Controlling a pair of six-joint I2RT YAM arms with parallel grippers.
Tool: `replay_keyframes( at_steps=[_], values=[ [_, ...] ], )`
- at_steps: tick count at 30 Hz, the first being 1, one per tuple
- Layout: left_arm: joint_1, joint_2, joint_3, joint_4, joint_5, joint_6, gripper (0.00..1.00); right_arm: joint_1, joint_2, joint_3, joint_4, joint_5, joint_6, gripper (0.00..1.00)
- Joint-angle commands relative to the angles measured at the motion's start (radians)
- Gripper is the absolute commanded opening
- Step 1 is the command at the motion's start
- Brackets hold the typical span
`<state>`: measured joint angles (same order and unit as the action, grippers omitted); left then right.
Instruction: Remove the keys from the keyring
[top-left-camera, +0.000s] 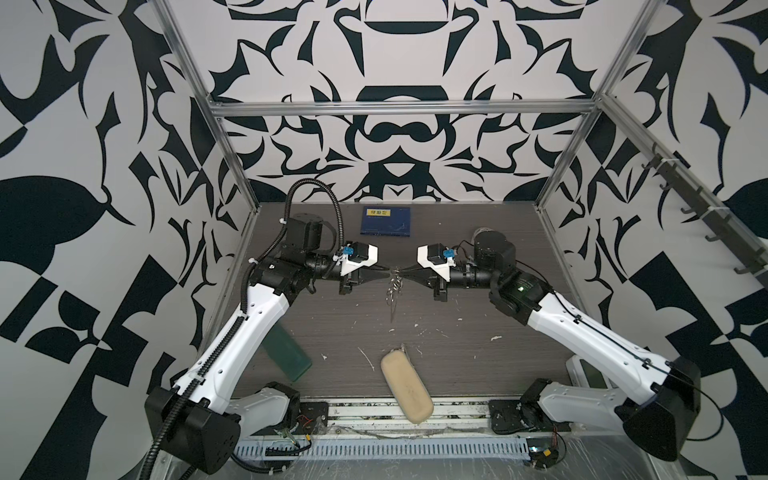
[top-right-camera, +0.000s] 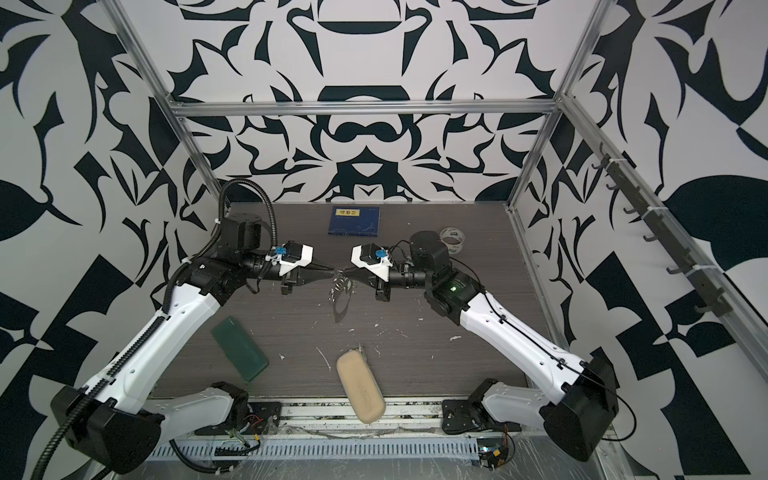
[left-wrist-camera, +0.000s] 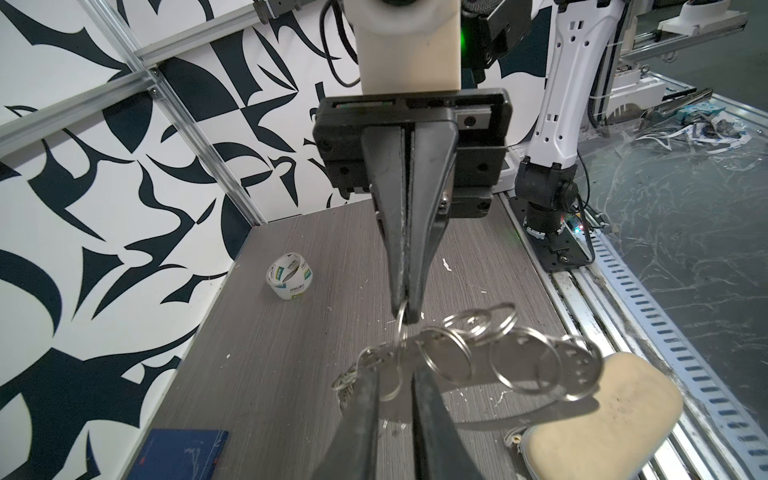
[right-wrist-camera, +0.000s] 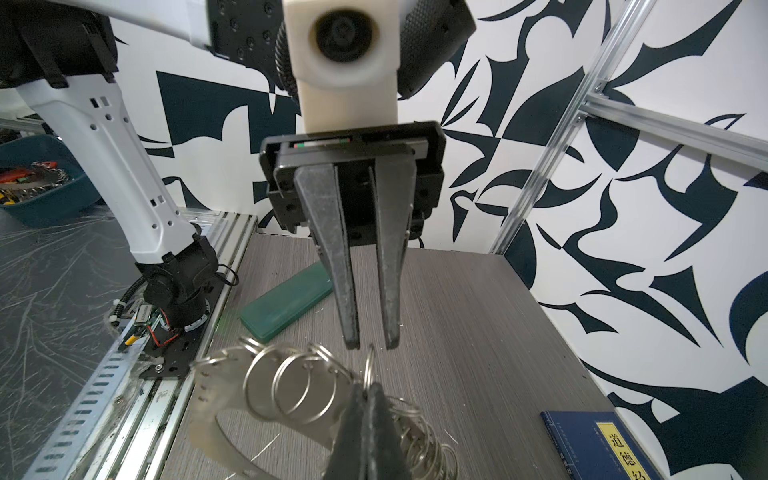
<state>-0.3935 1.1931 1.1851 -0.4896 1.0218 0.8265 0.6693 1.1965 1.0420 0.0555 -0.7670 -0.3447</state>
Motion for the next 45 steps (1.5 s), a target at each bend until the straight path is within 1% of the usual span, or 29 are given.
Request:
replay_keyframes(
  at_steps=[1, 13, 25, 28, 30, 33, 36, 37, 38, 39, 43, 45],
  values=[
    [0.003, 0.012, 0.012, 0.006, 0.049, -0.016, 0.19, -0.001, -0.026, 0.02, 0.087, -0.026, 0.015, 0.0],
    [0.004, 0.022, 0.02, 0.018, 0.055, -0.026, 0.18, 0.009, -0.006, 0.05, 0.058, -0.048, 0.001, 0.0],
    [0.003, 0.022, 0.018, 0.025, 0.064, -0.026, 0.16, 0.029, 0.026, 0.085, 0.026, -0.053, -0.028, 0.0],
    [0.004, 0.023, 0.019, 0.023, 0.063, -0.026, 0.09, 0.032, 0.028, 0.085, 0.036, -0.052, -0.028, 0.0],
    [0.004, 0.023, 0.02, 0.019, 0.062, -0.026, 0.0, 0.032, 0.026, 0.088, 0.036, -0.051, -0.028, 0.0],
    [0.004, 0.021, 0.019, 0.019, 0.071, -0.026, 0.0, 0.036, 0.031, 0.096, 0.015, -0.051, -0.035, 0.0],
    [0.004, 0.011, 0.015, 0.039, 0.072, -0.027, 0.0, 0.034, 0.013, 0.083, 0.01, 0.008, -0.032, 0.0],
    [0.006, 0.009, 0.015, 0.041, 0.077, -0.027, 0.0, 0.031, 0.001, 0.077, -0.005, 0.042, -0.041, 0.15],
    [0.009, 0.008, 0.015, 0.047, 0.082, -0.026, 0.0, 0.023, -0.015, 0.067, -0.019, 0.069, -0.054, 0.24],
    [0.011, 0.006, 0.016, 0.053, 0.087, -0.027, 0.0, 0.01, -0.03, 0.054, -0.022, 0.083, -0.058, 0.28],
    [0.016, 0.004, 0.02, 0.055, 0.096, -0.027, 0.0, -0.019, -0.067, 0.023, -0.04, 0.103, -0.054, 0.36],
    [0.016, 0.004, 0.022, 0.056, 0.101, -0.026, 0.0, -0.025, -0.072, 0.017, -0.052, 0.107, -0.055, 0.37]
  ],
)
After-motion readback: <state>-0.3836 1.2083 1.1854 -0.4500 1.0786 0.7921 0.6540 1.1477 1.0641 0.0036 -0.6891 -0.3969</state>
